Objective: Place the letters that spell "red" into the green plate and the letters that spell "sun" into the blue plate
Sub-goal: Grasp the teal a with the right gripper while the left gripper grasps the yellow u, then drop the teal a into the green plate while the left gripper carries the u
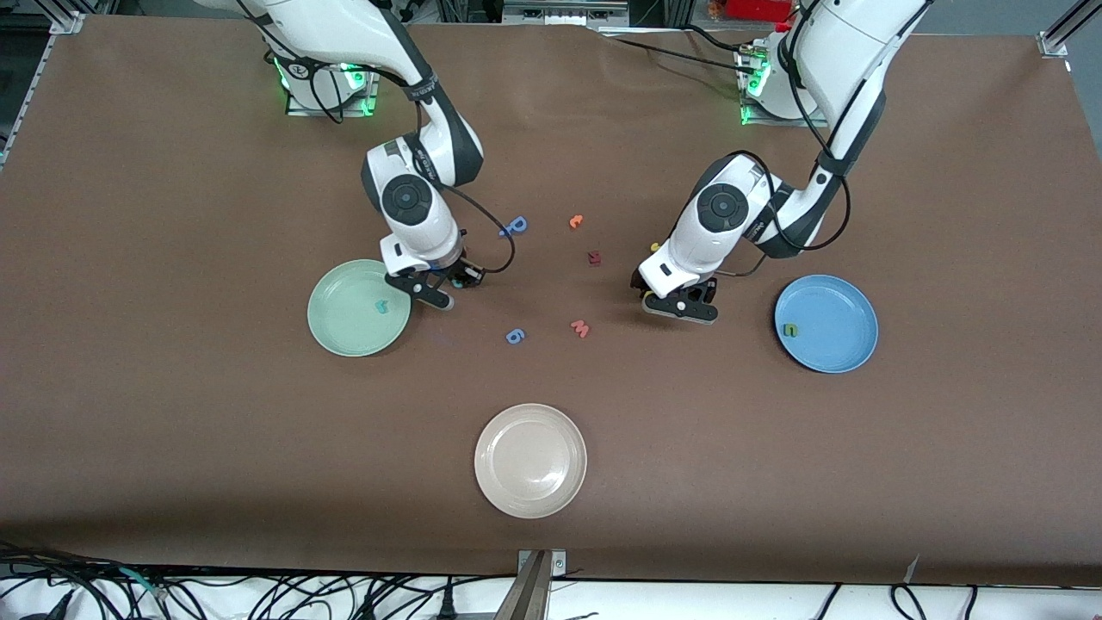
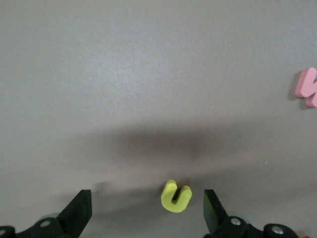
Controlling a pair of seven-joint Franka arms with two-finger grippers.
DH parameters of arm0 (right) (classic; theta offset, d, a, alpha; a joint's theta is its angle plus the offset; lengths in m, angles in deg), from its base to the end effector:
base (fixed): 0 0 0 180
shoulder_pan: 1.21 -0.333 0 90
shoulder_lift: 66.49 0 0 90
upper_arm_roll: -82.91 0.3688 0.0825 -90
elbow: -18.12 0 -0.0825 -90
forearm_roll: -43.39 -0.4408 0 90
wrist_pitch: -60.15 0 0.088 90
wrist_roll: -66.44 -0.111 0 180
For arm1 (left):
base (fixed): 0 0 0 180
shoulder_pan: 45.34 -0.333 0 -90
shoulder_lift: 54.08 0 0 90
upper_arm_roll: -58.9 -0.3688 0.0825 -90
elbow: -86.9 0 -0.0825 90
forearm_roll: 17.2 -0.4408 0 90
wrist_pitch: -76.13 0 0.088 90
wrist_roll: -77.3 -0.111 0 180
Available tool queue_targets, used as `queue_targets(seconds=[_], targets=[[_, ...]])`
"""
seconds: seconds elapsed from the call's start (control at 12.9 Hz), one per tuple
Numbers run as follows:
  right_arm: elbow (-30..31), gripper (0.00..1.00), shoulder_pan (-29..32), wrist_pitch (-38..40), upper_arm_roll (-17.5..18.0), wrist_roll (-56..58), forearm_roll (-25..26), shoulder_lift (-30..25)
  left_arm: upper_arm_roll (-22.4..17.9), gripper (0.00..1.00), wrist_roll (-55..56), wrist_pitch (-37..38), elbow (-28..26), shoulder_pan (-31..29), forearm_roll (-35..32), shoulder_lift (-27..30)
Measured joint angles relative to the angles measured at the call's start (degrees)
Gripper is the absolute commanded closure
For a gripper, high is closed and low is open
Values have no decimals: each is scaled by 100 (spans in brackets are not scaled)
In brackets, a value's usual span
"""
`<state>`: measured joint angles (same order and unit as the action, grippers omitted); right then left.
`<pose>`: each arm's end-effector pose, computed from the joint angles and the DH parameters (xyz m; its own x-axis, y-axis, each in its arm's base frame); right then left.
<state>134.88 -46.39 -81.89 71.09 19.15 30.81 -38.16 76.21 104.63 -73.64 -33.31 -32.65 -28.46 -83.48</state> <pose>0.5426 0.3596 0.1951 0.9211 -0.3863 -0.0486 -0.3864 -0.9223 0.0073 0.5517 -0.3221 0.1791 0.9845 -0.1749 0.0145 -0.1754 -0.9830 0.0551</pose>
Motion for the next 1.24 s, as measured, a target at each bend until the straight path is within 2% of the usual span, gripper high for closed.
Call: queue_targets(seconds=[0.15, 0.39, 0.54, 0.77, 0.85, 0.93, 1.01, 1.16, 1.24], targets=[[-143, 85, 2, 624, -417, 697, 0, -213, 0, 1, 62, 0, 14, 104, 0, -65], [-509, 85, 25, 1613, -1159, 1877, 0, -417, -10, 10, 152, 0, 65, 243, 0, -149], [-594, 84, 105, 1810, -1492, 2706, 0, -405, -15, 11, 160, 34, 157, 272, 0, -189], [-555, 83, 433, 1850, -1575, 3553, -1, -235, -38, 16, 161, 221, 367, 272, -1, -253], [-533, 83, 486, 1849, -1575, 3667, -1, -141, -39, 22, 161, 242, 409, 272, -2, -287], [-501, 81, 504, 1829, -1573, 3709, -3, -27, -40, 22, 161, 244, 431, 272, -2, -323], [-479, 74, 503, 1779, -1564, 3716, -5, 109, -40, 25, 165, 244, 438, 274, -3, -359], [-475, 20, 496, 1704, -1535, 3718, -13, 308, -41, 46, 215, 244, 438, 283, -3, -397], [-475, 6, 489, 1696, -1532, 3718, -14, 348, -43, 56, 259, 245, 441, 297, -10, -400]])
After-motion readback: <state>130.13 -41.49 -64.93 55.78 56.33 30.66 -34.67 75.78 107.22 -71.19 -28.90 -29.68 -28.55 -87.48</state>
